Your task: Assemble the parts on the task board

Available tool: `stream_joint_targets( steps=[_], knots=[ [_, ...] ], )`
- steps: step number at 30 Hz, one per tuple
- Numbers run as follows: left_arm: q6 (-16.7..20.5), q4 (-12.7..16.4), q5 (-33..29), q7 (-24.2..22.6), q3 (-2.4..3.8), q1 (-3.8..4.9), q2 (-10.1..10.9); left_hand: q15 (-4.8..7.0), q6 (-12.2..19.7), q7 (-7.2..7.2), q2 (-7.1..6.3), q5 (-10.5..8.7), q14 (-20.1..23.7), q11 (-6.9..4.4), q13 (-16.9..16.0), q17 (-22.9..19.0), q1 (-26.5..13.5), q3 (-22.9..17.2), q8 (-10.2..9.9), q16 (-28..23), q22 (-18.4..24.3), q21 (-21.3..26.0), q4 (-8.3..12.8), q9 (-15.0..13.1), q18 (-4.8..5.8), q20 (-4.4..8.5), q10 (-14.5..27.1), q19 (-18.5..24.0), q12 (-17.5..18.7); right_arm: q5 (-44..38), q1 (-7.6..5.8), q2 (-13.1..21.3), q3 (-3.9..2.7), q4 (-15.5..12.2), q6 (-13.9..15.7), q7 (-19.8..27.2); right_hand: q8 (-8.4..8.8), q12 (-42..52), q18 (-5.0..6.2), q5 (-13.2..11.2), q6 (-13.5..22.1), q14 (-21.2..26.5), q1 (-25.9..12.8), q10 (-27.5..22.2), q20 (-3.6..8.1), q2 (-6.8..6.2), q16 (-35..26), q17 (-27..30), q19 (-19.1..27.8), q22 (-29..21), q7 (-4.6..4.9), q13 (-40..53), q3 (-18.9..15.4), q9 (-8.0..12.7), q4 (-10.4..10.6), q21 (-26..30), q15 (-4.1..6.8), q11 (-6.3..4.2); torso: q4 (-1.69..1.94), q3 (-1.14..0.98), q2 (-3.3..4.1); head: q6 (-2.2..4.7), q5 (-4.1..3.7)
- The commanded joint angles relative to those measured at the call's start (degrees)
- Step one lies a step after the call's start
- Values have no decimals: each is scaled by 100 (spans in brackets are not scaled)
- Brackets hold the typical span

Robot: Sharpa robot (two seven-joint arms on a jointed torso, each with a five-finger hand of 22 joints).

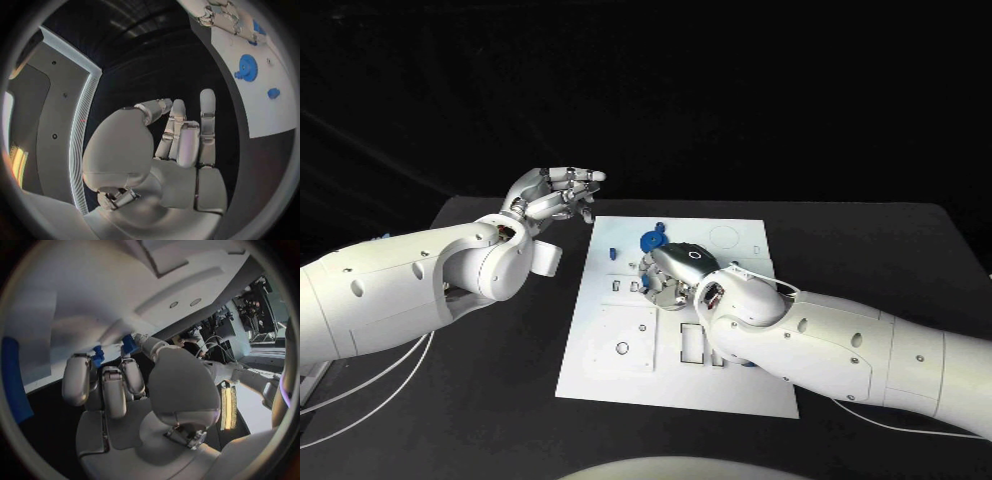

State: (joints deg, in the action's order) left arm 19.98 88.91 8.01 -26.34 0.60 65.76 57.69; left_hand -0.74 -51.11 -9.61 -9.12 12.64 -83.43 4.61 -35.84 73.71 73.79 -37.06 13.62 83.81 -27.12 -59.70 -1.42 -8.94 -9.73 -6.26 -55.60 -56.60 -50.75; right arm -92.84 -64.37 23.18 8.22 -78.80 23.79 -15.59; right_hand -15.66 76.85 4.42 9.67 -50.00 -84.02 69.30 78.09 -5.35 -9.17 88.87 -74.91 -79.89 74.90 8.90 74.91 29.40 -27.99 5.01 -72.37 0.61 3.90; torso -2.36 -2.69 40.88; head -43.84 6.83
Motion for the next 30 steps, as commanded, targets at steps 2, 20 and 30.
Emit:
stream_joint_targets(
  steps=[2,20,30],
  knots=[
    [-92,1,-24,-11,4,7,-16,-11,36,-16,-4,-24,41,17,10,5,-44,41,-25,-31,9,32,-7,1,-86,-11,-45,5,26,8,4,1,1,0,-7,57,106,-55,12,-118,123,-507,-47,-72,-48,-111,-29,-1131,22,25,25,24,-62,58,70,52,-62,37,0,-2,0,-6,3],
    [-144,-174,541,476,2,5,-166,-35,122,-39,-222,-20,-40,38,67,145,-343,519,-81,49,52,39,-216,20,-86,-33,-298,-138,-169,551,-71,448,-8,-628,802,599,912,-275,57,-226,1197,-469,58,-420,-265,-191,-82,-1005,116,-93,311,-243,-800,635,493,281,-292,302,-31,15,-68,55,22],
    [-827,-281,2060,1949,-1,4,-317,94,-201,147,-95,-11,-256,-104,-187,498,-975,1383,872,212,55,-42,-1332,-493,-88,69,-603,-332,-736,2778,-475,1373,-54,-1107,847,1822,376,-711,234,128,180,-287,415,-896,-144,16,-402,-371,536,-690,114,-749,-777,387,578,1135,-141,127,-125,55,-225,87,123]
  ],
)
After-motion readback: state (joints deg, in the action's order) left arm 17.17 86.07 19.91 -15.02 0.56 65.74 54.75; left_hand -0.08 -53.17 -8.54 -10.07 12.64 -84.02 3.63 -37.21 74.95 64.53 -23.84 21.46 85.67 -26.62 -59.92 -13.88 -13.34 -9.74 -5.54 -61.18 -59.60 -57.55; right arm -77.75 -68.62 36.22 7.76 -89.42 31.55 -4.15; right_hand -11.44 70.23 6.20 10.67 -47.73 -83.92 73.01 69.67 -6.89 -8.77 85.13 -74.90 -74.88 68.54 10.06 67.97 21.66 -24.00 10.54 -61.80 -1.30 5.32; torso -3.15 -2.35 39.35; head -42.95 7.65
